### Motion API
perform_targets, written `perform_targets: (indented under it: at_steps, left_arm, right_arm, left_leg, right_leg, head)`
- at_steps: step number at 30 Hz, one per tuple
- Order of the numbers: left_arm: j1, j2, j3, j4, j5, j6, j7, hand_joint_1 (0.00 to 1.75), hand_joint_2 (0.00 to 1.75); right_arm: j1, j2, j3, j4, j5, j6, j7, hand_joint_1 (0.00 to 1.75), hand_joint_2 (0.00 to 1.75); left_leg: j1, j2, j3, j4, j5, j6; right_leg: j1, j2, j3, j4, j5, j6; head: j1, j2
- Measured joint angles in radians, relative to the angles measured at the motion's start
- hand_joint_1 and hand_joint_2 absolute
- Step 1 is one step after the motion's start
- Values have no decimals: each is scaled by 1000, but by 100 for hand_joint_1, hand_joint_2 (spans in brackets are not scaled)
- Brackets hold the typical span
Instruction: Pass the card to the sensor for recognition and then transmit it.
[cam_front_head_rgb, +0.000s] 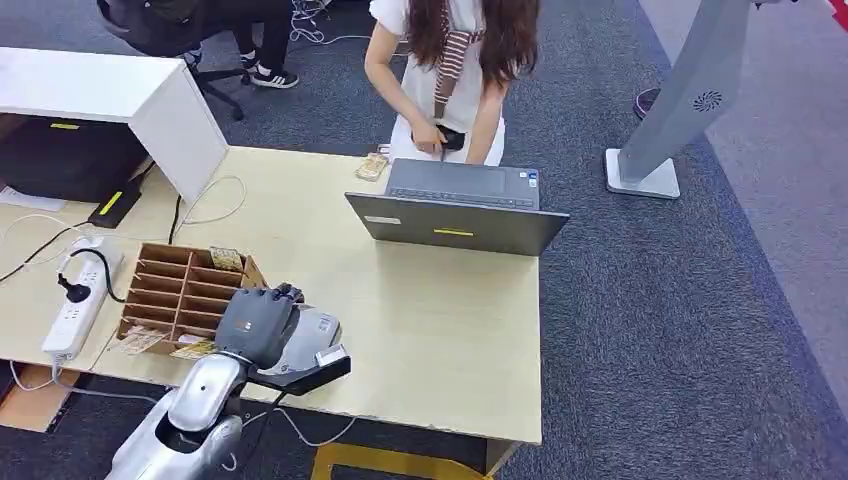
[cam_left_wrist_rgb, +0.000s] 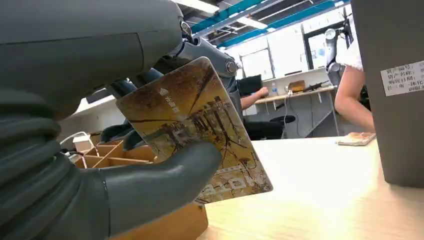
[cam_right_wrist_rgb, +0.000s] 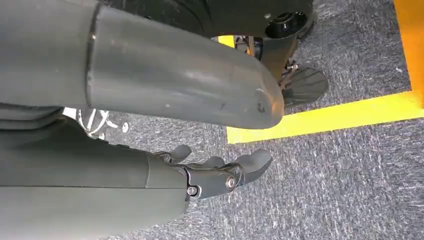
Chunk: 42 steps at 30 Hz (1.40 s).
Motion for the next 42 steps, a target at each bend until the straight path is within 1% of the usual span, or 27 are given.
perform_targets:
  at_steps: [5,11,17,24,31,35,42]
  left_arm:
    - [14,-3,0,9,30,-33,-19,175,175]
    - [2,-26,-19,54,36,-73,-12,175,175]
    - [-4,-34,-34,117,44,-89,-3,175,175]
    - [-25,-35,-39,156,51,-103,-1,175,175]
    - [-39,-35,-39,170,58,-113,0,175,175]
    - [-52,-35,-39,176,60,-73,15,175,175]
    - [-57,-37,-39,185,59,-65,18,175,175]
  right_arm:
    - [0,0,-3,0,14,1,3,0,0]
    - [-4,4,-4,0,29,3,8,0,0]
    - [-5,6,-5,0,39,3,17,0,0]
    - [-6,8,-11,0,47,7,18,0,0]
    - [-6,8,-14,0,55,12,20,0,0]
    - [-5,8,-18,0,57,12,20,0,0]
    - [-5,8,-19,0,57,12,20,0,0]
  left_leg:
    - [0,0,0,0,0,0]
    - [0,0,0,0,0,0]
    - [0,0,0,0,0,0]
    - [0,0,0,0,0,0]
    - [0,0,0,0,1,1]
    - [0,0,0,0,2,1]
    - [0,0,0,0,2,2]
  right_leg:
    - [0,0,0,0,0,0]
    - [0,0,0,0,0,0]
    - [0,0,0,0,0,0]
    - [0,0,0,0,0,0]
    - [0,0,1,0,1,1]
    - [0,0,0,0,2,1]
    - [0,0,0,0,2,1]
  head:
    - [0,0]
    - [0,0]
    - [0,0]
    - [0,0]
    - [0,0]
    - [0,0]
    - [0,0]
